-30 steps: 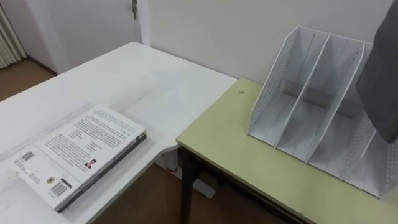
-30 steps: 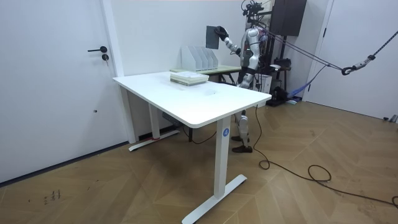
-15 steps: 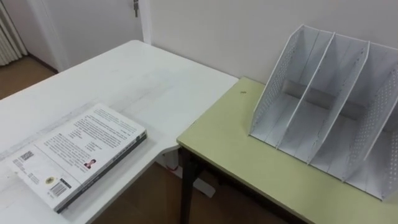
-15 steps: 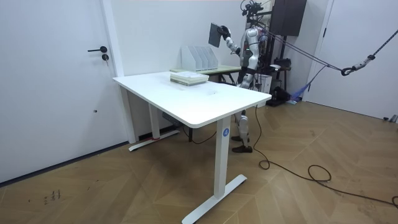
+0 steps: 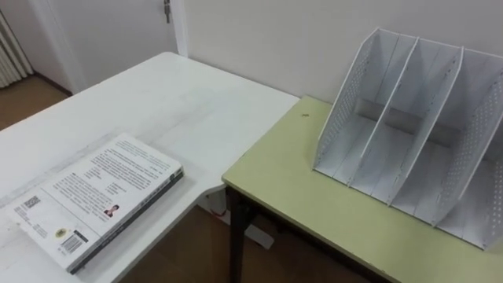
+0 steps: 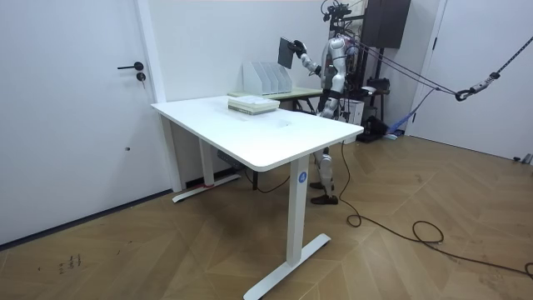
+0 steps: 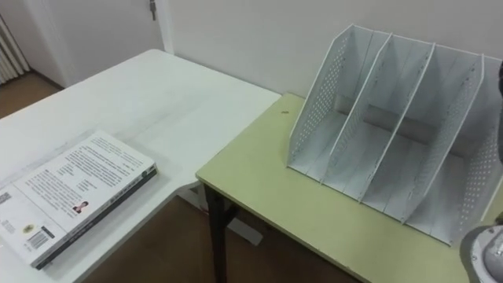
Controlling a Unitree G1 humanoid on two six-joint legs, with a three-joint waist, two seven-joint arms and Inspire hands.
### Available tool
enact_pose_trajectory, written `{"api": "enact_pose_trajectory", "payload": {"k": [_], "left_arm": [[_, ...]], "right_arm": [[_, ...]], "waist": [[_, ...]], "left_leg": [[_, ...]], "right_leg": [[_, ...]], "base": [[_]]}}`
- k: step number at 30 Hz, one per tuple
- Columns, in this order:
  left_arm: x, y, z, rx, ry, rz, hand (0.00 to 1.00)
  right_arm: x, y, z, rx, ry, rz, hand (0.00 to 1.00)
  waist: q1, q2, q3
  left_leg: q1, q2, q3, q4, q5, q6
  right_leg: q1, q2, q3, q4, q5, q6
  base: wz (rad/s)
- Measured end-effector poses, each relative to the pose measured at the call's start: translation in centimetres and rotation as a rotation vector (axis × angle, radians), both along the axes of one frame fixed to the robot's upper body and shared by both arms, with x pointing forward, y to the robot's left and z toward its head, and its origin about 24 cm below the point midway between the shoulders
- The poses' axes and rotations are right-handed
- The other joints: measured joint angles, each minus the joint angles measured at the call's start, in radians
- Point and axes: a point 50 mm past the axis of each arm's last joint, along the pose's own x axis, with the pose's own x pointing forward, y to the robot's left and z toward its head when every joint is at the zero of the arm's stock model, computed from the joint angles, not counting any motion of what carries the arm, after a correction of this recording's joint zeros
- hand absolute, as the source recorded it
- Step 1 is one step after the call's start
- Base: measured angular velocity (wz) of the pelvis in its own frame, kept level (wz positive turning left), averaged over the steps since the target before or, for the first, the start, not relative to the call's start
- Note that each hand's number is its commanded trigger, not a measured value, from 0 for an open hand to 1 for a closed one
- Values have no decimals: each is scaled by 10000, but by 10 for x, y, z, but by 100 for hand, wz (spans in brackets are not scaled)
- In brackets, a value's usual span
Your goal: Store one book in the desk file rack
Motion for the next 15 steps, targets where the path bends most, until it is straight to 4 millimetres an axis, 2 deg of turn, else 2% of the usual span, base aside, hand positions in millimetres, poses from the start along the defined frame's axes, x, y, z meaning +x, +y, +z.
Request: {"api": "enact_pose_trajectory", "payload": {"k": [3,8,11,15], "left_arm": [[0,-1,0,0,8,19,0],[-2,0,0,8,13,120,0],[-3,2,0,39,19,223,0],[-3,4,1,83,13,233,0]], "right_arm": [[0,0,0,-44,42,74,100],[1,-3,7,-163,-107,111,100],[3,-5,11,-128,-230,44,100],[3,-4,11,-155,-230,83,100]], "waist": [[7,38,10],[-5,-20,-4],[-12,-107,-37],[6,-201,-43]], "left_leg": [[-4,-1,-3,-12,1,0],[-11,-6,-20,-21,2,-1],[-9,-5,-20,-21,3,-1],[-1,-7,-36,-14,3,-1]], "right_leg": [[-33,-2,-3,43,-25,-3],[-35,-11,-32,44,-45,-8],[-27,-9,-33,36,-45,-8],[2,-10,-37,10,-44,-8]], "base": [[0],[0],[0],[0]]}}
